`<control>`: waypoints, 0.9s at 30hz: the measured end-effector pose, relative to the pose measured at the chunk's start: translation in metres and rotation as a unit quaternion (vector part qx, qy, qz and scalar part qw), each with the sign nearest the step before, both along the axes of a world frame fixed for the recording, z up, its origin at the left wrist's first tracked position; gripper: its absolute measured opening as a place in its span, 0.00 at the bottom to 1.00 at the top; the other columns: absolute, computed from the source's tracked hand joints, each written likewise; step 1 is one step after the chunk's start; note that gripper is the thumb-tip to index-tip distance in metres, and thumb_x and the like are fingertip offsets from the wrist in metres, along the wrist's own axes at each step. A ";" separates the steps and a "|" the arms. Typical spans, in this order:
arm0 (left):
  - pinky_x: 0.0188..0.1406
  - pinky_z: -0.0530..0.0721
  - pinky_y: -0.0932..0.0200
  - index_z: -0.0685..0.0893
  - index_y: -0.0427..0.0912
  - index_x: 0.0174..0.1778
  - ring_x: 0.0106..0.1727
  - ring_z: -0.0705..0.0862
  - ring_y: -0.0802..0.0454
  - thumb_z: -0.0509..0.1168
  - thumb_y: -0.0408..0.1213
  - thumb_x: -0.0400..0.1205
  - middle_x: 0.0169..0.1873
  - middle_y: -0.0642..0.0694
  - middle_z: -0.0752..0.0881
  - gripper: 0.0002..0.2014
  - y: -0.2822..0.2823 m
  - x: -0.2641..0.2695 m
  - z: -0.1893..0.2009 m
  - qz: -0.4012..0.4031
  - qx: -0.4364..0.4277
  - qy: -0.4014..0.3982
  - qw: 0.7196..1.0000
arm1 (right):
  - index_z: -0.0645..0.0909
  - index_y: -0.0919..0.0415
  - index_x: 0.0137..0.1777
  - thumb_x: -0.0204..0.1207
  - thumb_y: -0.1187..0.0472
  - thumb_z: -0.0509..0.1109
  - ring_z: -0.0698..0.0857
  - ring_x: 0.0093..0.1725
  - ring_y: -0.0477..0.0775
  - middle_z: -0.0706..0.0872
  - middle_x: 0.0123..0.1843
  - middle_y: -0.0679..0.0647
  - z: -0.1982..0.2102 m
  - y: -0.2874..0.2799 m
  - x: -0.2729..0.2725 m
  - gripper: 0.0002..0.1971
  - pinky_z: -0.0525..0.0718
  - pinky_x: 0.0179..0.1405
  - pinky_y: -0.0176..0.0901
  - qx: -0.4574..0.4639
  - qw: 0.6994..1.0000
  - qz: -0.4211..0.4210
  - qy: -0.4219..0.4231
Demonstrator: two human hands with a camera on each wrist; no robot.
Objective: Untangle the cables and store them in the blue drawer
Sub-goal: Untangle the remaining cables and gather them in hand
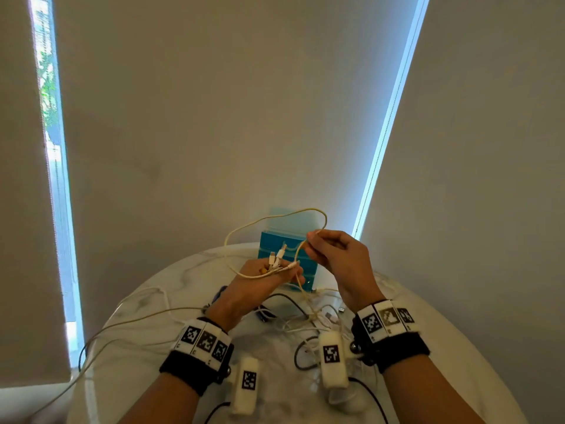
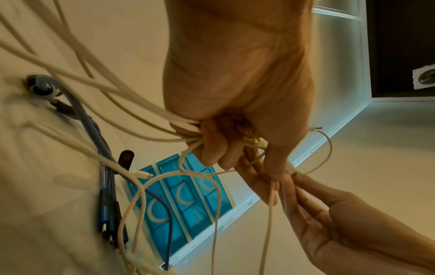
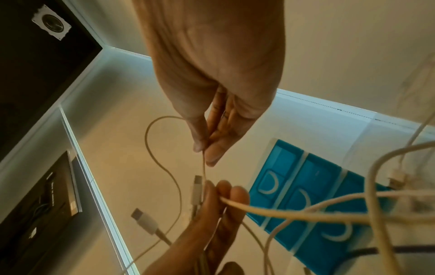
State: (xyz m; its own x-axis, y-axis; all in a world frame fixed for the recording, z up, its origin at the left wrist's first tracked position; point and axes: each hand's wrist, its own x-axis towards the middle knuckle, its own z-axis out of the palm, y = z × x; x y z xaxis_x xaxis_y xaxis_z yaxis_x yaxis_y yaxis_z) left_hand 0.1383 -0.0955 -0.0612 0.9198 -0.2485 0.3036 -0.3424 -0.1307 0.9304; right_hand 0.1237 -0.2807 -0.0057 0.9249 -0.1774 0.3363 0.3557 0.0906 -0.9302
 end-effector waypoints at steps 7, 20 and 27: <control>0.64 0.88 0.46 0.98 0.51 0.44 0.54 0.93 0.55 0.77 0.47 0.86 0.46 0.54 0.97 0.08 0.014 0.009 -0.004 0.144 -0.132 -0.085 0.977 | 0.90 0.61 0.58 0.83 0.56 0.81 0.94 0.50 0.55 0.97 0.53 0.59 -0.042 -0.021 -0.016 0.10 0.95 0.56 0.50 -0.318 0.917 0.136 0.201; 0.65 0.86 0.53 0.98 0.47 0.46 0.55 0.93 0.62 0.77 0.47 0.86 0.47 0.55 0.97 0.09 0.016 0.011 -0.002 0.193 -0.223 -0.056 0.954 | 0.79 0.55 0.65 0.88 0.50 0.75 0.91 0.32 0.51 0.95 0.41 0.55 -0.032 0.031 -0.022 0.13 0.83 0.26 0.39 -0.267 0.957 0.053 0.103; 0.65 0.85 0.52 0.98 0.51 0.47 0.56 0.92 0.62 0.78 0.45 0.85 0.50 0.56 0.97 0.05 0.018 0.006 0.000 0.156 -0.201 -0.026 0.967 | 0.88 0.62 0.57 0.90 0.56 0.72 0.96 0.39 0.56 0.97 0.43 0.56 -0.018 0.032 -0.019 0.10 0.87 0.33 0.40 -0.195 0.979 0.021 0.054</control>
State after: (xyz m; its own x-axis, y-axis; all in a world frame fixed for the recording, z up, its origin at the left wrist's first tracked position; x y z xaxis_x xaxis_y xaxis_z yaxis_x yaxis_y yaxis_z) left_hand 0.1447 -0.0777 -0.0608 0.9118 0.1869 0.3657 -0.3923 0.1330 0.9102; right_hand 0.1043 -0.2490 -0.0241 0.9625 -0.0159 0.2709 0.2570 -0.2662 -0.9290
